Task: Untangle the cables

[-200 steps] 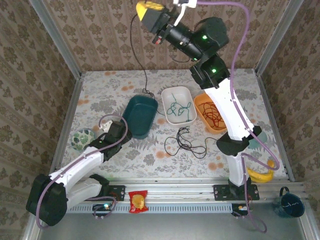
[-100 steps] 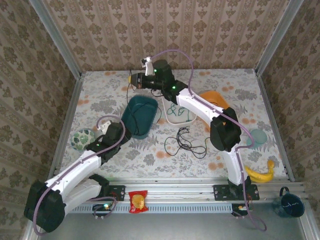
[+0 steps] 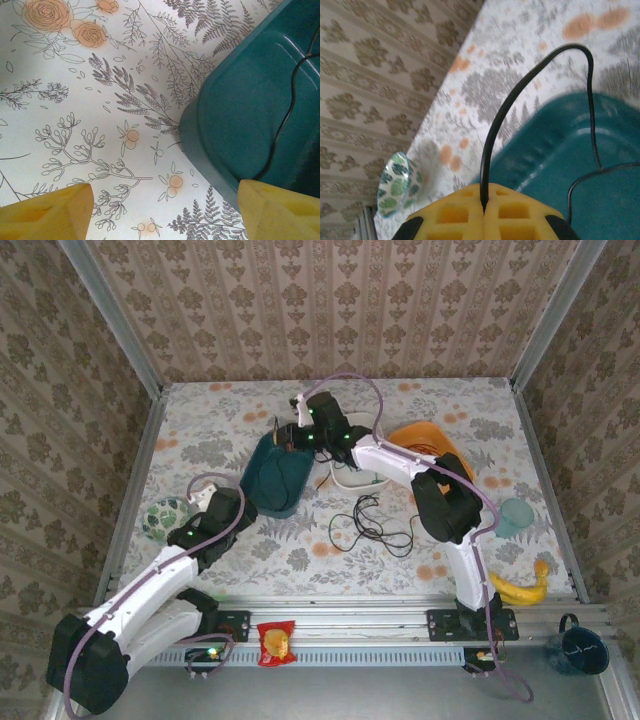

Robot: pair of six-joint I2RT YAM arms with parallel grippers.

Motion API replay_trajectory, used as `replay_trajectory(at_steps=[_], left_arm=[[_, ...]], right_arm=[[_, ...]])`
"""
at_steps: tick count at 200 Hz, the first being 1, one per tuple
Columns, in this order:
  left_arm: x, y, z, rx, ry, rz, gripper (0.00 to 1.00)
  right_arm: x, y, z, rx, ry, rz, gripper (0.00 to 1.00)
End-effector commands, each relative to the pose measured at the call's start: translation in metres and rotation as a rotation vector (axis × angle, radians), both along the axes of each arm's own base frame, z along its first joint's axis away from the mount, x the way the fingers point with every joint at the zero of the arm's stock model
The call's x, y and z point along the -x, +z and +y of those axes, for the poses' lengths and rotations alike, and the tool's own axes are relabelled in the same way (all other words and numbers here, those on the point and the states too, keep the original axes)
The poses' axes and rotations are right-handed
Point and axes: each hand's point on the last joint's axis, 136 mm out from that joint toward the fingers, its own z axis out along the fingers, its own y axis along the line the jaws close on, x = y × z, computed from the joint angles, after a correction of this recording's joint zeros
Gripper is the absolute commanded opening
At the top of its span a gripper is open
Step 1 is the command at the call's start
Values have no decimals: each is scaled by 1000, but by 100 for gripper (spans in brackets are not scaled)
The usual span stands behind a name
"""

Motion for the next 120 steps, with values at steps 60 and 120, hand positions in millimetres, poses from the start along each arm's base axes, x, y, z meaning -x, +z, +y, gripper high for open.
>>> replay_trajectory(at_steps=[60,120], left_arm=[[-9,12,-1,-36,-22,-15,77],[-15,16,0,-65,-27,-15,75]], right_arm=[[12,6,-25,206,-31,-72,55],[42,20,-76,311,-105,-108,56]])
